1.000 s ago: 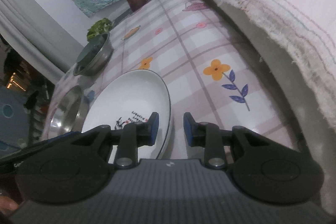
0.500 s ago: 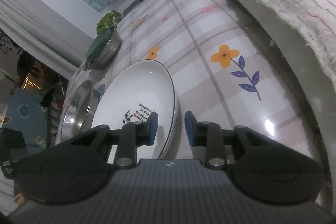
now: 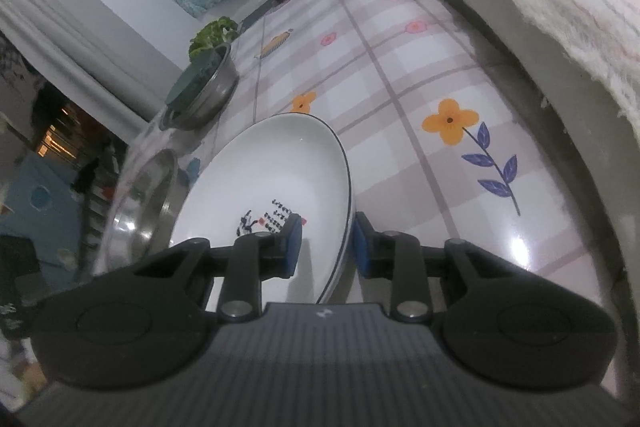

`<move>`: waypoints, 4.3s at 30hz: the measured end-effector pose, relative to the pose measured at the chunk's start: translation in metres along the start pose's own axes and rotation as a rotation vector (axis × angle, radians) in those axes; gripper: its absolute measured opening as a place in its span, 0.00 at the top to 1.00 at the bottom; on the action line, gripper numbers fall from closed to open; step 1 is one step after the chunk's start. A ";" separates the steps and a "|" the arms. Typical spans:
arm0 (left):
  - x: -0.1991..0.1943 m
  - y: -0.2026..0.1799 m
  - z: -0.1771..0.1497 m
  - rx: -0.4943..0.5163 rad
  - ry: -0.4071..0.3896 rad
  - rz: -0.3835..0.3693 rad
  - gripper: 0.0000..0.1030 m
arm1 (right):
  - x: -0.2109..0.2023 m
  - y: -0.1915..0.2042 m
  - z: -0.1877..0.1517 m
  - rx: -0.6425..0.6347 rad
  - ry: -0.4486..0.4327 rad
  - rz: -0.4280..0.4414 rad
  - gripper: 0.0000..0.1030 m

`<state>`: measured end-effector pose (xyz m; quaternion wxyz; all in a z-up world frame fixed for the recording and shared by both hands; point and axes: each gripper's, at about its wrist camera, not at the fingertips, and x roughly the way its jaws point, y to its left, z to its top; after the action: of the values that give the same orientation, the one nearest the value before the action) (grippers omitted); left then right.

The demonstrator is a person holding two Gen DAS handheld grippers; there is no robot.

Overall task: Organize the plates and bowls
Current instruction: 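Lift the white plate off the table with both tools, then lower the white plate into the large steel basin with both tools, then open both tools to release the white plate and pull back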

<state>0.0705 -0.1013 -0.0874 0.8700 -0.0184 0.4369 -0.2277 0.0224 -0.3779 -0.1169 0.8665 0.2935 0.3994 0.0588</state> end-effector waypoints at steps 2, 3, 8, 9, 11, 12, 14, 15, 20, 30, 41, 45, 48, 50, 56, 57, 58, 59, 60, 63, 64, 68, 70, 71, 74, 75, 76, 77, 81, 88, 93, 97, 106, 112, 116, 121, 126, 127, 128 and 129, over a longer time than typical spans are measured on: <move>-0.001 0.000 0.000 -0.003 0.001 -0.006 0.73 | 0.000 0.010 -0.001 -0.060 -0.014 -0.053 0.74; -0.003 -0.001 0.000 0.000 -0.003 -0.009 0.73 | 0.000 0.014 -0.002 -0.083 -0.019 -0.075 0.74; -0.011 -0.006 0.001 0.023 -0.039 -0.016 0.73 | -0.004 0.016 -0.001 -0.095 -0.034 -0.097 0.74; -0.011 -0.007 0.001 0.027 -0.043 -0.019 0.73 | -0.006 0.016 -0.001 -0.098 -0.039 -0.103 0.74; -0.013 -0.009 0.001 0.032 -0.046 -0.021 0.73 | -0.009 0.017 -0.001 -0.105 -0.049 -0.110 0.74; -0.013 -0.009 0.001 0.029 -0.045 -0.024 0.73 | -0.011 0.017 0.000 -0.107 -0.053 -0.111 0.74; -0.013 -0.010 0.001 0.028 -0.046 -0.030 0.73 | -0.014 0.019 0.000 -0.113 -0.062 -0.117 0.74; -0.013 -0.011 0.001 0.030 -0.048 -0.030 0.73 | -0.015 0.020 -0.001 -0.115 -0.064 -0.120 0.74; -0.020 -0.012 0.001 0.035 -0.070 -0.037 0.73 | -0.022 0.023 -0.002 -0.123 -0.081 -0.123 0.74; -0.043 -0.004 0.010 0.013 -0.137 -0.039 0.73 | -0.037 0.047 0.005 -0.167 -0.118 -0.113 0.74; -0.081 0.043 0.024 -0.057 -0.242 0.044 0.73 | -0.018 0.109 0.022 -0.260 -0.115 -0.029 0.74; -0.095 0.073 0.023 -0.098 -0.261 0.099 0.73 | 0.005 0.140 0.024 -0.294 -0.087 0.018 0.74; -0.100 0.099 0.022 -0.130 -0.260 0.140 0.73 | 0.025 0.162 0.022 -0.318 -0.057 0.049 0.74; -0.102 0.114 0.019 -0.152 -0.252 0.163 0.73 | 0.041 0.177 0.018 -0.333 -0.032 0.063 0.74; -0.100 0.152 0.013 -0.199 -0.213 0.200 0.73 | 0.080 0.207 0.005 -0.363 0.043 0.068 0.74; -0.099 0.156 0.011 -0.201 -0.205 0.203 0.73 | 0.085 0.210 0.003 -0.369 0.054 0.063 0.74; -0.097 0.160 0.010 -0.202 -0.195 0.205 0.73 | 0.089 0.213 0.001 -0.374 0.063 0.058 0.74; -0.095 0.163 0.009 -0.203 -0.186 0.204 0.73 | 0.094 0.215 0.000 -0.376 0.072 0.052 0.74; -0.094 0.167 0.008 -0.205 -0.174 0.202 0.73 | 0.097 0.217 -0.002 -0.377 0.081 0.046 0.74; -0.093 0.172 0.006 -0.195 -0.173 0.201 0.72 | 0.106 0.221 -0.004 -0.372 0.094 0.031 0.74; -0.093 0.174 0.006 -0.193 -0.173 0.201 0.72 | 0.109 0.221 -0.004 -0.370 0.098 0.026 0.74; -0.093 0.182 0.005 -0.191 -0.163 0.197 0.72 | 0.119 0.223 -0.004 -0.364 0.109 0.002 0.74; -0.097 0.183 0.005 -0.178 -0.181 0.204 0.68 | 0.121 0.225 -0.002 -0.369 0.098 -0.015 0.72; -0.099 0.184 0.006 -0.169 -0.190 0.207 0.62 | 0.121 0.226 0.000 -0.366 0.094 -0.021 0.70; -0.103 0.184 0.008 -0.151 -0.206 0.225 0.50 | 0.121 0.223 0.007 -0.328 0.079 -0.012 0.66; -0.102 0.186 0.009 -0.149 -0.206 0.230 0.49 | 0.119 0.222 0.010 -0.316 0.071 -0.006 0.64; -0.100 0.187 0.010 -0.152 -0.202 0.230 0.47 | 0.119 0.220 0.012 -0.305 0.064 0.002 0.61; -0.099 0.188 0.011 -0.156 -0.195 0.228 0.43 | 0.117 0.219 0.014 -0.294 0.056 0.010 0.59; -0.089 0.190 0.017 -0.159 -0.174 0.224 0.37 | 0.111 0.215 0.019 -0.286 0.005 -0.009 0.37; -0.053 0.189 0.031 -0.154 -0.077 0.216 0.40 | 0.121 0.191 0.023 -0.194 0.041 0.008 0.32; -0.042 0.182 0.035 -0.172 -0.038 0.197 0.41 | 0.138 0.187 0.022 -0.161 0.117 0.079 0.32; -0.043 0.178 0.035 -0.178 -0.020 0.200 0.41 | 0.140 0.189 0.021 -0.166 0.151 0.137 0.32; -0.040 0.139 0.027 -0.124 0.029 0.110 0.40 | 0.115 0.164 0.023 -0.143 0.147 0.121 0.29; -0.042 0.121 0.014 -0.083 0.021 0.053 0.35 | 0.094 0.140 0.022 -0.110 0.120 0.072 0.22; -0.047 0.123 0.014 -0.088 0.002 0.114 0.21 | 0.081 0.136 0.020 -0.150 0.049 -0.059 0.09; -0.063 0.130 0.018 -0.097 -0.059 0.162 0.09 | 0.062 0.149 0.018 -0.296 -0.075 -0.245 0.01; -0.074 0.142 0.025 -0.154 -0.081 0.155 0.07 | 0.042 0.165 0.017 -0.452 -0.182 -0.398 0.01; -0.076 0.144 0.027 -0.160 -0.083 0.155 0.07 | 0.038 0.169 0.017 -0.488 -0.202 -0.426 0.01; -0.077 0.145 0.028 -0.163 -0.085 0.162 0.06 | 0.036 0.172 0.017 -0.519 -0.219 -0.452 0.01; -0.078 0.145 0.030 -0.165 -0.088 0.172 0.04 | 0.033 0.175 0.017 -0.546 -0.231 -0.475 0.01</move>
<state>0.1082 0.0560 -0.0437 0.9002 -0.0624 0.4155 -0.1143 0.0804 -0.2305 -0.0329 0.9416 -0.0443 0.3258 -0.0730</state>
